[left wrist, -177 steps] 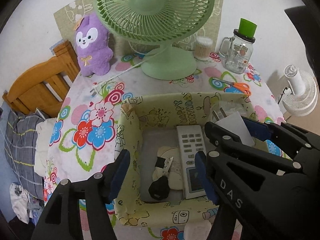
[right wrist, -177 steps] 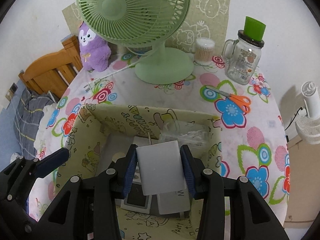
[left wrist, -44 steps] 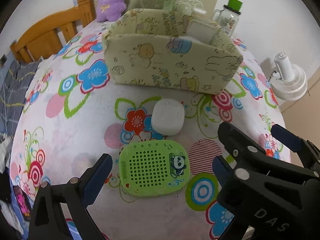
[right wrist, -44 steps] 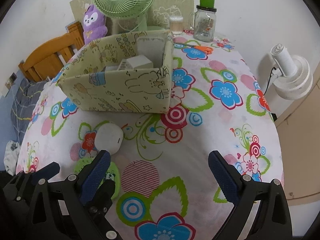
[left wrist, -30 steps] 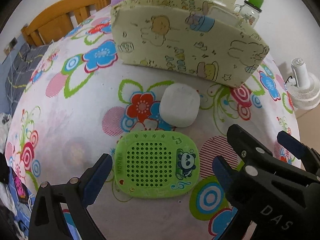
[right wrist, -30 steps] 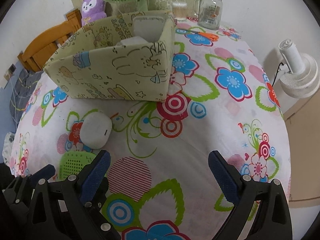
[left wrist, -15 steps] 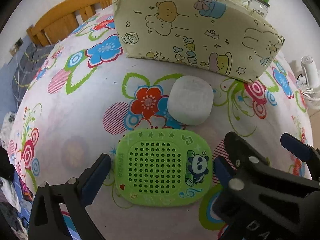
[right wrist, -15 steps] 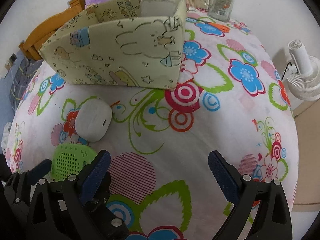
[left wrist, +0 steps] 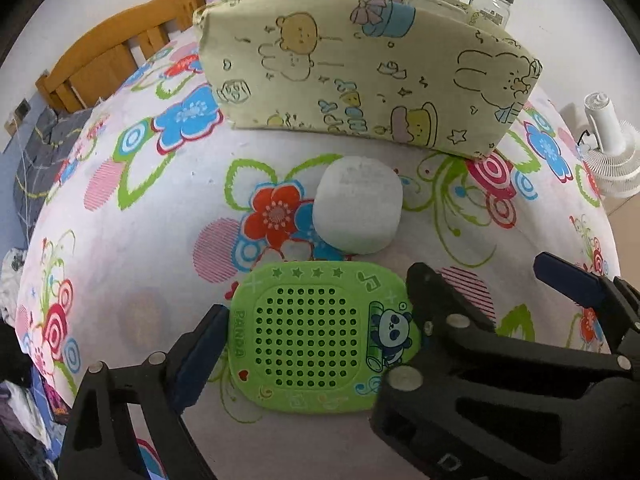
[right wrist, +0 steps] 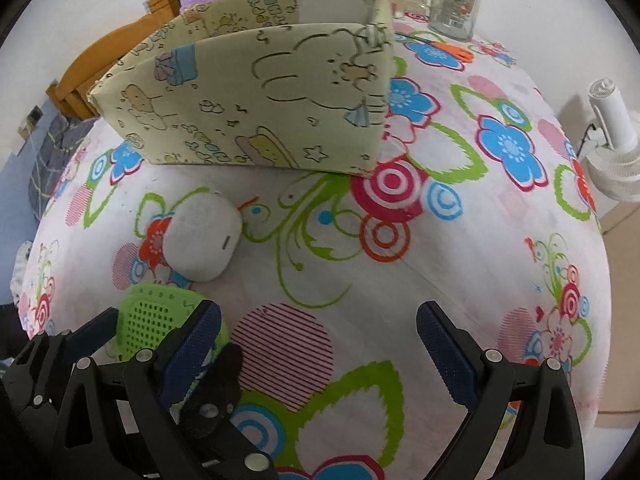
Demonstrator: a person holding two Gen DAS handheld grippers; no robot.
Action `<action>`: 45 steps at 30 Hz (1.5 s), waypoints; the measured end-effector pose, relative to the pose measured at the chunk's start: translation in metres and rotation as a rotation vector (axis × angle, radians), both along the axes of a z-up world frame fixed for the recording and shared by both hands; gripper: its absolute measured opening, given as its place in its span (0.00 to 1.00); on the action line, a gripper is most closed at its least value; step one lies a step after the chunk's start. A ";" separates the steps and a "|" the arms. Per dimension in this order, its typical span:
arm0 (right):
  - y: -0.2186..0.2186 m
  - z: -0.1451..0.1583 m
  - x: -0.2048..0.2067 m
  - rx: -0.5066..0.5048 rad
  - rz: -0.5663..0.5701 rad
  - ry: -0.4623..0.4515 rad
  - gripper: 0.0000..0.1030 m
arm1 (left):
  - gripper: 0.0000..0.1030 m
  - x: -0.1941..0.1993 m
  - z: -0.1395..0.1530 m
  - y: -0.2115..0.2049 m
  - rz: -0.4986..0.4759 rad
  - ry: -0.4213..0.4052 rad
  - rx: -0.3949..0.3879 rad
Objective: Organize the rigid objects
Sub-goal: 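Lower both tools toward the white round puck and green panda mat, then grasp the white round puck with the right tool while left grasps the green panda mat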
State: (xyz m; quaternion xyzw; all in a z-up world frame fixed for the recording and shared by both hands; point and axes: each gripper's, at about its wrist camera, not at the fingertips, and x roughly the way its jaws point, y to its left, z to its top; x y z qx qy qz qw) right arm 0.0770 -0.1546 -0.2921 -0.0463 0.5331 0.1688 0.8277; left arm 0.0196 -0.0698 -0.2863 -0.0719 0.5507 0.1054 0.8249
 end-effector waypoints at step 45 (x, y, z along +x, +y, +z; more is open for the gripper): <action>0.075 0.001 0.008 -0.021 -0.297 -0.028 0.82 | 0.92 0.039 0.002 0.077 -0.406 -0.004 0.055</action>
